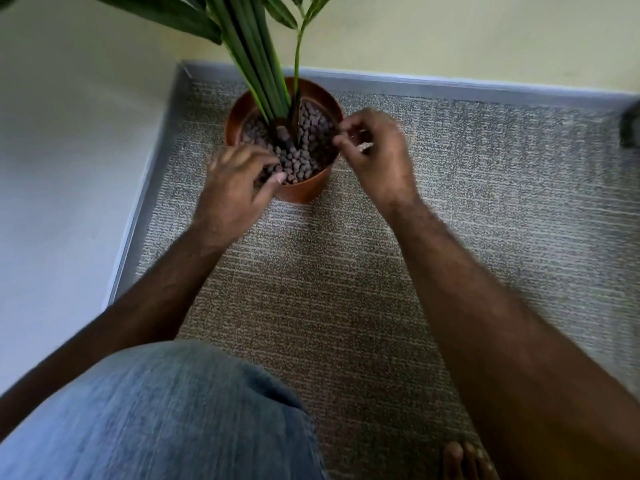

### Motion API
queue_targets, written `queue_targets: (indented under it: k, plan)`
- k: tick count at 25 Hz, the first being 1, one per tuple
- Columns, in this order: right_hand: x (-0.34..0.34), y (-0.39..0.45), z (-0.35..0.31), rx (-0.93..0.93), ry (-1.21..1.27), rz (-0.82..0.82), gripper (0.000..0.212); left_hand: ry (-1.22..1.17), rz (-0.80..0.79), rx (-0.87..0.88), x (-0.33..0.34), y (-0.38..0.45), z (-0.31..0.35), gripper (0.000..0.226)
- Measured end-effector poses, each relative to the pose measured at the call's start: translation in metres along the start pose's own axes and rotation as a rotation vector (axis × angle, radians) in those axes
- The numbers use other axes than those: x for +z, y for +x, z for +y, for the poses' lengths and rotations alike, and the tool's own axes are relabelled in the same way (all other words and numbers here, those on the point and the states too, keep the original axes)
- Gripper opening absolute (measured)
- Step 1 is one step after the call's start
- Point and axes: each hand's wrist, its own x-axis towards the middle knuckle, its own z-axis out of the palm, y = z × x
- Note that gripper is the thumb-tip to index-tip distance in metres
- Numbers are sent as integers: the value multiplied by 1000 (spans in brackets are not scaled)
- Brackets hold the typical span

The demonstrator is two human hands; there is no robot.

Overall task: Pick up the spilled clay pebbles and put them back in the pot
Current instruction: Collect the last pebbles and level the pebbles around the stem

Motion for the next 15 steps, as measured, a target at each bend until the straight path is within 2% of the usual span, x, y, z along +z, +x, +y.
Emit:
queue_targets:
  k: [2, 5, 9, 13, 15]
  plan:
    - [13, 0, -21, -174, -130, -189, 16, 101, -43, 70, 4, -3, 4, 52]
    - [32, 2, -30, -335, -516, -390, 22, 220, -71, 89, 9, 1, 2, 61]
    - [38, 12, -22, -303, -778, -363, 32, 223, -60, 46, 13, 4, -1, 72]
    - [20, 25, -15, -311, -632, -363, 28, 177, 1, 40, 18, 3, 1, 74]
    - [6, 25, -2, -225, -455, -245, 20, 175, 4, 58, 18, 4, 1, 75]
